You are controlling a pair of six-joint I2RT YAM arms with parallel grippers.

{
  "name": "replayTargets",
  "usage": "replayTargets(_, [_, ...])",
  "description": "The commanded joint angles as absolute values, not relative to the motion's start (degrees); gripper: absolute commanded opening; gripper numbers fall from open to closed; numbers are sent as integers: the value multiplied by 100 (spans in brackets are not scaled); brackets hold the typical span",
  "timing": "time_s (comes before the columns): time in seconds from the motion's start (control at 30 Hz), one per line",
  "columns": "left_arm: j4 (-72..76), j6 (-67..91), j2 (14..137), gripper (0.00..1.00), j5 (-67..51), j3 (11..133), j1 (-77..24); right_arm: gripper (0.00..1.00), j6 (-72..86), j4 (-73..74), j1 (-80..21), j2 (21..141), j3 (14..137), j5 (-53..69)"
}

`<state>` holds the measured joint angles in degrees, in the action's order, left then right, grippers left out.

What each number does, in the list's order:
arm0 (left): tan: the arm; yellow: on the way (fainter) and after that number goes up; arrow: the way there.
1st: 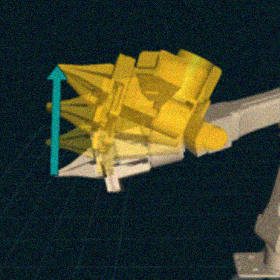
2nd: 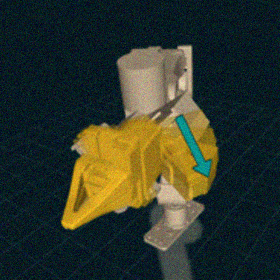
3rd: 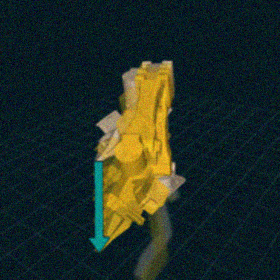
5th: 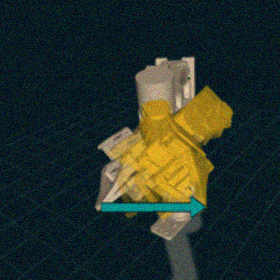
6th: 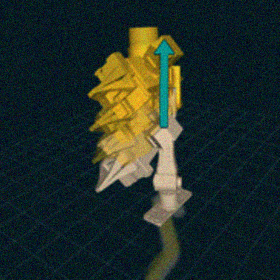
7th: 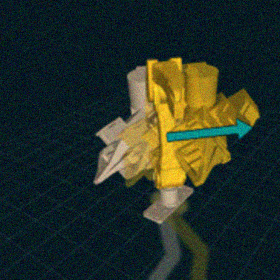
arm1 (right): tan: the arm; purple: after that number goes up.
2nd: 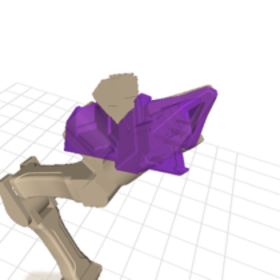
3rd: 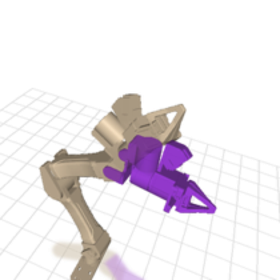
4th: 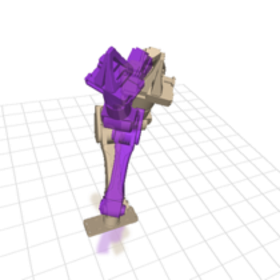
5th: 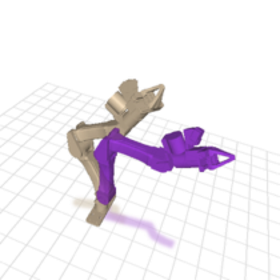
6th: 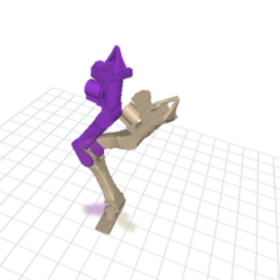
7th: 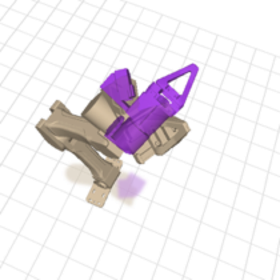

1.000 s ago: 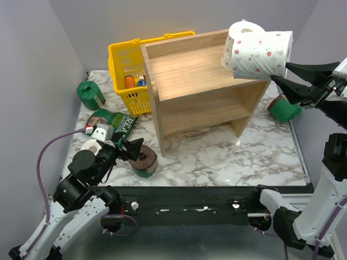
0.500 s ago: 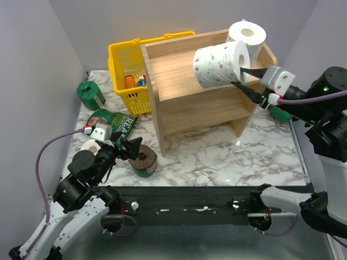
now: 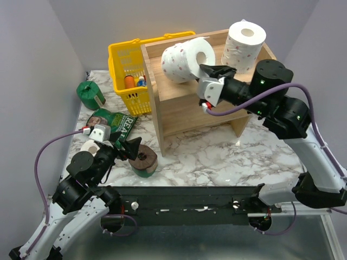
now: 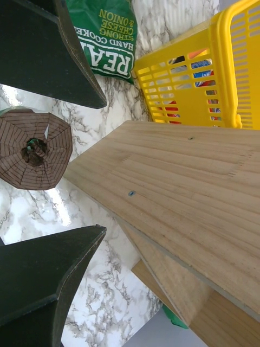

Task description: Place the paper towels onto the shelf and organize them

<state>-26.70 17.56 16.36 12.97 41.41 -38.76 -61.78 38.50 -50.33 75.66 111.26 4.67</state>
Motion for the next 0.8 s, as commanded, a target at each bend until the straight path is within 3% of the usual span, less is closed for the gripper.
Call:
replayTargets(0.0, [-2698,1723,1529,99,1371,4087,-3902,44,-6925,3463,-5378,8050,11715,-210])
replayTargets(0.23, [-2707,1723,1442,99,1450,4096,-3902,55,-7101,3322,-5484,8630,12401,-413])
replayTargets(0.77, [-2725,1723,1450,99,1555,4087,-3894,58,-7357,3076,-5809,8710,12683,-826])
